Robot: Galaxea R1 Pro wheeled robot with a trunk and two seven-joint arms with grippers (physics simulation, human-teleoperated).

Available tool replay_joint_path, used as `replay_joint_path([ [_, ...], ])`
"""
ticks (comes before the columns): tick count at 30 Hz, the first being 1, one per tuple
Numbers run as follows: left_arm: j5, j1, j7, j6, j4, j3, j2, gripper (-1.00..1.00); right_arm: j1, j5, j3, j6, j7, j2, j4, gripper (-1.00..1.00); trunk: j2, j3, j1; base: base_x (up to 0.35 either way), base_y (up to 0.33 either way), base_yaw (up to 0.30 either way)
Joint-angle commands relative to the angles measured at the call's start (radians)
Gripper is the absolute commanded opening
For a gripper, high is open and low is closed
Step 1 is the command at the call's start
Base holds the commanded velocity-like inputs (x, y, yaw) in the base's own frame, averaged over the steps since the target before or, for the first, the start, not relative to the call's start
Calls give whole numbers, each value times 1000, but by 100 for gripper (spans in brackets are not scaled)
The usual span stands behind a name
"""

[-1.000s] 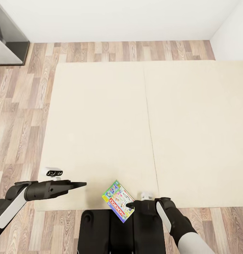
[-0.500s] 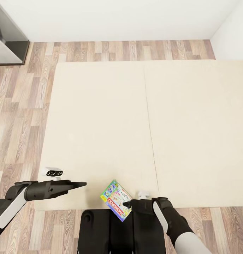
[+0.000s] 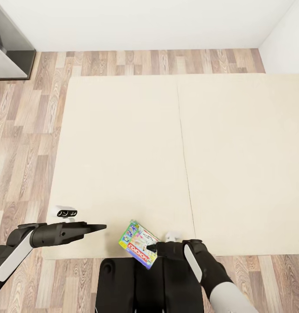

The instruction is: Put all the toys in the child's room - the three board games (two on the bed and one on the table), the two jigsaw puzzles on the table, and the tennis ball on the table - inside the toy box on the table in the child's room.

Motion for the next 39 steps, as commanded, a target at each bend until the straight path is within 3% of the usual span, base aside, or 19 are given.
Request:
replay_joint_path([
  [1, 7, -1, 0, 10, 0, -3, 1, 100, -3, -9, 1, 7, -2, 0, -1, 100, -2, -1, 1, 0, 0, 0],
  [16, 7, -1, 0, 10, 0, 2, 1, 100, -81, -16, 2, 15, 7, 3, -14, 100, -2, -1, 1, 0, 0, 0],
  [39, 5, -1, 0, 10, 0, 17, 2, 100, -89, -19, 4, 13, 8, 11, -13, 100, -2, -1, 1, 0, 0, 0],
])
